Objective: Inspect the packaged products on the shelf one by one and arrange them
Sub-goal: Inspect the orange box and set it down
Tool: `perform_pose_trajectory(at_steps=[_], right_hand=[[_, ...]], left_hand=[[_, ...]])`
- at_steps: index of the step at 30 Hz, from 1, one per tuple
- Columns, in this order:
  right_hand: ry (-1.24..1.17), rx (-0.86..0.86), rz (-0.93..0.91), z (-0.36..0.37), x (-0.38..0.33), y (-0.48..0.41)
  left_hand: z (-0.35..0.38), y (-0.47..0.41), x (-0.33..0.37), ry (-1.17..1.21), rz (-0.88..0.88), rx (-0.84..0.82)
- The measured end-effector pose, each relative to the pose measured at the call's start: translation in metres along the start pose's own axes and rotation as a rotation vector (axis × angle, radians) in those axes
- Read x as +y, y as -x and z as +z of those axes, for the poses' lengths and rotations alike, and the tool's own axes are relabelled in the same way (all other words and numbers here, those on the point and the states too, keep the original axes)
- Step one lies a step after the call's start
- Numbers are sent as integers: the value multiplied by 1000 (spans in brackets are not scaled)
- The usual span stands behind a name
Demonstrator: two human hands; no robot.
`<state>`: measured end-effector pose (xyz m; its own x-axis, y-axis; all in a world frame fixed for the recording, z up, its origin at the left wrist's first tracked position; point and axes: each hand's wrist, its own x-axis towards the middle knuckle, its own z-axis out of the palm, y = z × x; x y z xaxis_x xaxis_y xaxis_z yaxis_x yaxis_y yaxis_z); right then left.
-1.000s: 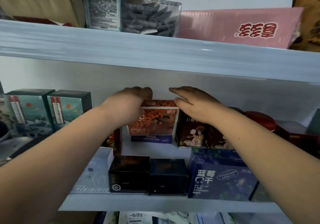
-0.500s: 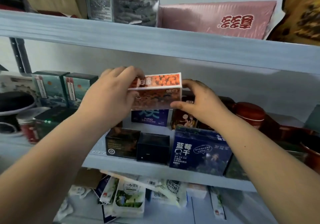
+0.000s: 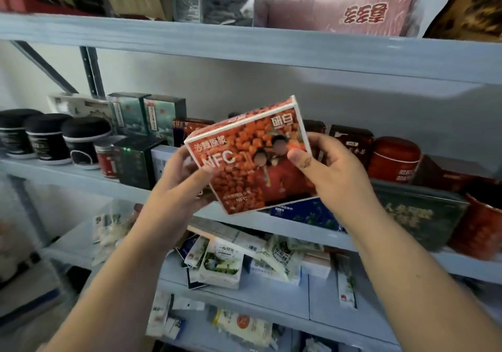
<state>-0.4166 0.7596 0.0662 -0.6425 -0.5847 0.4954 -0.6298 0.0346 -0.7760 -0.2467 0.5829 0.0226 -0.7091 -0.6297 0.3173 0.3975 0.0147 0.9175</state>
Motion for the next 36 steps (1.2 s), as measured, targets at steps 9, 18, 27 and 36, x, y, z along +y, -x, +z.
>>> perform_pose_trajectory(at_steps=[9, 18, 27, 36], right_hand=[[-384, 89, 215, 44, 16, 55], [-602, 103, 382, 93, 8, 73], [-653, 170, 506, 149, -1, 83], [-811, 148, 648, 187, -23, 97]], left_hand=[[-14, 41, -38, 193, -189, 12], [-50, 36, -34, 167, -188, 73], [-106, 40, -33, 142, -228, -11], [-157, 44, -34, 206, -419, 61]])
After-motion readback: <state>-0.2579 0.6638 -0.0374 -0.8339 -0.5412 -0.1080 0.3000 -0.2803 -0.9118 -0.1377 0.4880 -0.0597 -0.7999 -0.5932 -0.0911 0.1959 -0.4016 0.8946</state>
